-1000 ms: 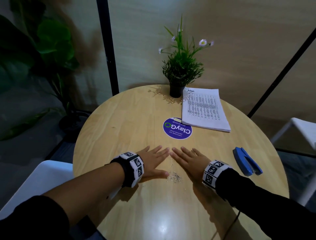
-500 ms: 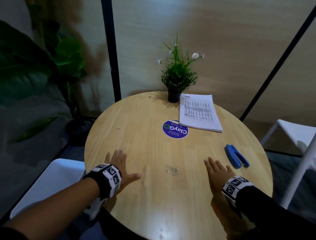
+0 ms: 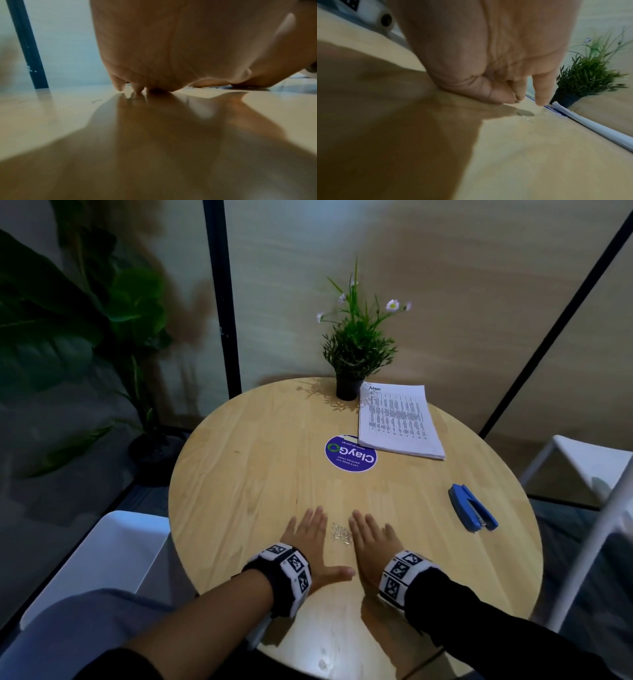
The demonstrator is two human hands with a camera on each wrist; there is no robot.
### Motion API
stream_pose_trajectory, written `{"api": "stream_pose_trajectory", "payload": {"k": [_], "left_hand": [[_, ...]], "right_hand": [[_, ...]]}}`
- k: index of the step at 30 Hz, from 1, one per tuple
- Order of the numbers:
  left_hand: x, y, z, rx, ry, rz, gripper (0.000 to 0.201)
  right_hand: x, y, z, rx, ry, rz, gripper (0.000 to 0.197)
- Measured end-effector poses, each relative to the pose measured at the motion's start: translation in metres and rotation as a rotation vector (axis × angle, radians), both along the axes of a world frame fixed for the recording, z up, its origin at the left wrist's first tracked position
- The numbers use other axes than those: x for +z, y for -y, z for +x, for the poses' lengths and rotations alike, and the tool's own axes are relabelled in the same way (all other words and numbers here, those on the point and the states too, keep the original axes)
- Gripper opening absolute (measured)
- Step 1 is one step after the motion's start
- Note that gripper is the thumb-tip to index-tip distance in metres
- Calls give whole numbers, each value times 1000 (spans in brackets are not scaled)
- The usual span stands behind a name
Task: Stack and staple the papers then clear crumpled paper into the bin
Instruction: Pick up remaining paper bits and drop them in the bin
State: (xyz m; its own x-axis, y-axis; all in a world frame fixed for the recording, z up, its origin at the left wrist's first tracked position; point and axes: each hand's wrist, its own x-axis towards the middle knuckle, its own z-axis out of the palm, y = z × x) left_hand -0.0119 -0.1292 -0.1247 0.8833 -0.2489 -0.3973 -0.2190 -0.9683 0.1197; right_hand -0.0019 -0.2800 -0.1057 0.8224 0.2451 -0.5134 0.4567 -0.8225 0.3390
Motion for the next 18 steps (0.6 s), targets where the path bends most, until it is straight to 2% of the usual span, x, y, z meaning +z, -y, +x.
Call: {"api": "stream_pose_trajectory", "payload": {"k": [1,3,6,7,9,10,11,13,15,16,18], "left_hand": [[1,3,0,-27,-11,-8,114],[7,5,0,-40,-18,-26,110],[27,-12,1,92,7,-143,98],[35,-21,1,152,5,-197,89],[49,-41,-2,269,-47,-351,54],[52,-49,-5,327,-138,-481,36],[55,-54,-11,390,-279,-610,30],[53,-59,-27,490,-626,-745,36],[42,-58,-44,478,-903,-670,40],[35,-55,-51,442,-993,-614,40],[25,-48,-58,392,-1084,-541,38]], "right_hand": [[2,-3,-2,21,-14,23,95],[9,-3,-4,24,-41,145,81],[30,17,-1,-90,-10,456,56],[37,29,1,-165,-2,553,48],[45,56,1,-352,-56,721,27],[47,68,-3,-460,-121,800,27],[47,77,-8,-575,-209,867,35],[42,83,-26,-797,-498,923,53],[31,79,-48,-893,-800,879,64],[25,73,-59,-898,-886,844,66],[13,59,-71,-923,-939,822,66]]}}
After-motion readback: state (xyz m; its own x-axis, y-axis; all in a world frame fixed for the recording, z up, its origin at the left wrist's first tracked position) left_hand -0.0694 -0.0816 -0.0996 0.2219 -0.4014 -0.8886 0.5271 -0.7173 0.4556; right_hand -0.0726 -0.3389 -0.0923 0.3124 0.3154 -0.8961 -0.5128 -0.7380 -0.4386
